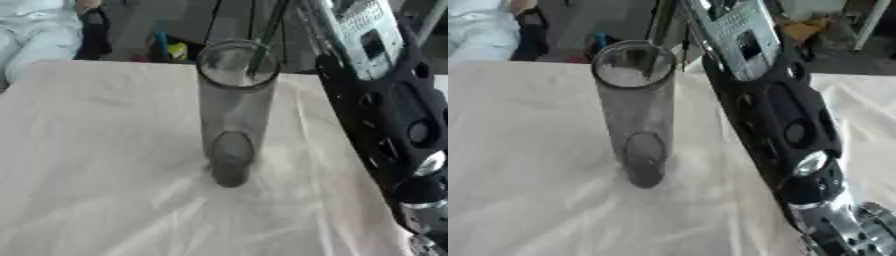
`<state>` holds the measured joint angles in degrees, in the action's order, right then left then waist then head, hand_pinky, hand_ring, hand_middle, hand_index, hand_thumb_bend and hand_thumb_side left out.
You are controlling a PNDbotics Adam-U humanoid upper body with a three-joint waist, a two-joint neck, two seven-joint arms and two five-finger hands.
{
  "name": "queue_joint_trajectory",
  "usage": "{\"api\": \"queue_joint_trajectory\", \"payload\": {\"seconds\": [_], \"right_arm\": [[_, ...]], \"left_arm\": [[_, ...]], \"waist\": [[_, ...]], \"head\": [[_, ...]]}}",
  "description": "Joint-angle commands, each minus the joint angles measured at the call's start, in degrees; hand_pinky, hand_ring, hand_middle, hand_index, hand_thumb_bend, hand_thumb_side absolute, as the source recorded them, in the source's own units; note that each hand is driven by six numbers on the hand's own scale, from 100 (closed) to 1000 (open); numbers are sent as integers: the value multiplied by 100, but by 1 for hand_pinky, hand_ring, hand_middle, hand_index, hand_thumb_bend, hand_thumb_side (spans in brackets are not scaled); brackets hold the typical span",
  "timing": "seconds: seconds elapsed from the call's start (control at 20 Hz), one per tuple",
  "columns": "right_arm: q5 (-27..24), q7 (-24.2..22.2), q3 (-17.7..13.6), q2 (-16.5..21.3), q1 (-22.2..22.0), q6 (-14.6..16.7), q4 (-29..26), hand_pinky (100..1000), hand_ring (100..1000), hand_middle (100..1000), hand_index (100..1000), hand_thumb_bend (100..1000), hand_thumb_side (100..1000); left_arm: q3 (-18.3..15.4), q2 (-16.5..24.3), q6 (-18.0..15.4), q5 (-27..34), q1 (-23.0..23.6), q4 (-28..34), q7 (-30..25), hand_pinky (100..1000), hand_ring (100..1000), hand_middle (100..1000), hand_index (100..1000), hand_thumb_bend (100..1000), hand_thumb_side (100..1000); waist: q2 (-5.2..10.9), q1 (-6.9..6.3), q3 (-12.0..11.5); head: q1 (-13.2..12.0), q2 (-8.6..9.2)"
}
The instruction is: Arrange flowers into the vase.
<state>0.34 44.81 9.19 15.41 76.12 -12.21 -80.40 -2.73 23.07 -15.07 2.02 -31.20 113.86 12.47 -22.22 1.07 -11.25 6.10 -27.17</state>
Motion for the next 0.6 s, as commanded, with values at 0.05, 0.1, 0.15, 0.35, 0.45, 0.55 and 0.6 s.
{"api": "queue_joint_trajectory", "payload": {"seconds": [0.05,0.1,0.15,0.35,0.45,0.55,0.6], "right_arm": [[15,57,-30,41,107,32,51,100,100,100,100,100,727],[29,65,-25,38,101,49,89,100,100,100,100,100,729],[43,69,-20,36,96,63,129,100,100,100,100,100,732],[103,64,-3,28,79,105,267,100,100,100,100,100,740],[112,75,-4,17,75,120,312,100,100,100,100,100,741],[113,83,-2,8,75,133,336,100,100,100,100,100,744],[110,85,0,2,76,137,345,100,100,100,100,100,744]], "left_arm": [[-86,51,-2,22,-81,73,12,630,780,776,860,100,1000],[-86,50,-2,21,-84,73,12,630,780,776,860,100,1000],[-87,50,-3,21,-87,73,12,630,780,775,860,100,1000],[-92,49,-3,16,-98,73,15,631,780,776,860,100,1000],[-94,45,-4,16,-103,73,16,631,780,776,860,100,1000],[-94,42,-4,17,-109,73,16,631,780,776,860,100,1000],[-93,38,-4,18,-116,73,16,631,780,776,860,100,1000]], "waist": [[17,54,-17],[10,57,-24],[4,61,-32],[-18,78,-67],[-25,87,-78],[-29,93,-85],[-33,98,-92]], "head": [[-13,63],[-12,67],[-12,71],[-24,78],[-29,78],[-31,81],[-31,86]]}}
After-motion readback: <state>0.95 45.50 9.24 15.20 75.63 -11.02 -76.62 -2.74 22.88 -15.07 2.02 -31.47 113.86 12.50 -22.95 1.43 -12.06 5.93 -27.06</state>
